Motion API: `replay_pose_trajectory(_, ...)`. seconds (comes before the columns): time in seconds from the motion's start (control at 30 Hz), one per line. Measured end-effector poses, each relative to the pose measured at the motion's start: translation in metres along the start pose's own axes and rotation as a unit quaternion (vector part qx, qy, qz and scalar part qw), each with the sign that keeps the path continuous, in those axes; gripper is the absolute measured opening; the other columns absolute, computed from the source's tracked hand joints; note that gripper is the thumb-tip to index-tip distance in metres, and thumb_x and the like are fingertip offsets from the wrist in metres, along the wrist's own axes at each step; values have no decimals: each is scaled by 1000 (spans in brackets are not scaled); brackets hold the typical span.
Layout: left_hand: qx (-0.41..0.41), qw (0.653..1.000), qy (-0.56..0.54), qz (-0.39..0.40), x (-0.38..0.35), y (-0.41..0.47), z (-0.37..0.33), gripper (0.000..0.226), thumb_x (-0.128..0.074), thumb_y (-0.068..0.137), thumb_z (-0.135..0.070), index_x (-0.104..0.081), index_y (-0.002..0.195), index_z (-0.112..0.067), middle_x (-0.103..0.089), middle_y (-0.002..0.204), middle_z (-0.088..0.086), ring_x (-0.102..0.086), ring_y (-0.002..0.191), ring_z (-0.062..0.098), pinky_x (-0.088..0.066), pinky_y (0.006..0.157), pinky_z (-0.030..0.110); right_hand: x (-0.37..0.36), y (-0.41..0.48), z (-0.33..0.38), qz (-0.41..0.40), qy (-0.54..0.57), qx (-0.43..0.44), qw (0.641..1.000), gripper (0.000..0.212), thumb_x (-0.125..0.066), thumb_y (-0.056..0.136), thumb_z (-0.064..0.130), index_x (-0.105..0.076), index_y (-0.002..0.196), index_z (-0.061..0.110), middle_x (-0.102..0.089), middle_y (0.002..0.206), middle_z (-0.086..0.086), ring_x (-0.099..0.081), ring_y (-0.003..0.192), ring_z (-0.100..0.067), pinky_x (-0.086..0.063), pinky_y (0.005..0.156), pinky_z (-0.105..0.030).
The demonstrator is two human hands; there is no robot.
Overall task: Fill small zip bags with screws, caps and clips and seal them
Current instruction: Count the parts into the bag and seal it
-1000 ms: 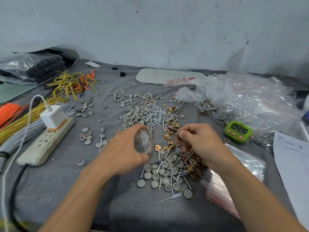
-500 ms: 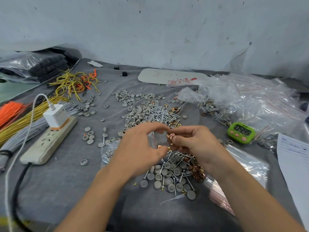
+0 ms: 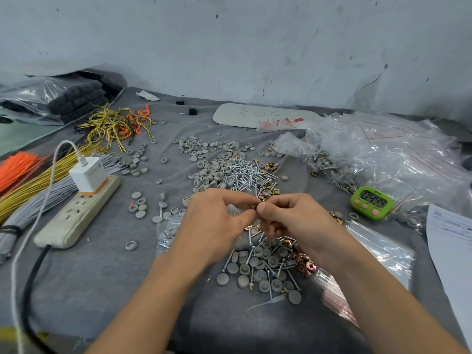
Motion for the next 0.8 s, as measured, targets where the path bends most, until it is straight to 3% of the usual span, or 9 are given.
replay_pose_trajectory(0.1, 2, 1000, 9, -7, 0, -1, 1, 21, -81, 83, -35, -75, 92, -53, -69, 81, -37, -64, 84, -15, -45, 68, 5, -1, 0, -3, -4, -3, -10, 1000, 18, -72, 94, 17, -79, 78, 13, -70, 70, -9, -60, 60, -16, -49, 59, -26)
replay_pose_trajectory(0.27, 32, 999, 28, 18, -6, -1, 4, 11, -79, 74, -28, -76, 75, -38, -69, 70, -25, -63, 65, -8, -41, 54, 6, -8, -1, -8, 4, -15, -25, 1000, 5, -75, 91, 11, -78, 95, 13, -78, 83, -11, -71, 68, -17, -49, 54, -18)
replay_pose_trajectory(0.5, 38, 999, -23, 24, -6, -3, -3, 12, -86, 65, -27, -76, 70, -33, -71, 66, -18, -51, 42, -6, -32, 43, 6, -8, -4, -5, 12, 38, -48, 998, 7, -77, 89, 11, -80, 83, 14, -77, 80, -11, -72, 66, -14, -53, 55, -19)
replay_pose_trajectory(0.6, 50, 998, -34, 33, -4, -3, -5, 14, -85, 63, -24, -78, 69, -33, -71, 66, -18, -51, 41, -7, -32, 43, 5, -7, -6, -5, 13, 46, -55, 997, 3, -80, 84, 9, -78, 85, 11, -76, 77, -9, -70, 62, -11, -52, 53, -18)
replay_pose_trajectory(0.8, 67, 995, -42, 65, -5, -4, -4, 17, -81, 65, -21, -78, 70, -37, -73, 65, -19, -62, 54, -9, -41, 49, 7, 0, -7, -2, -5, 37, -45, 998, 14, -86, 75, 5, -77, 67, 14, -72, 65, -9, -64, 51, -10, -47, 47, -17)
Point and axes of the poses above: each hand's wrist, its own y-axis towards the middle knuckle, its own x-axis out of the back of the hand, z = x × y, the point moved 8 cm from there along y, towards the middle knuckle
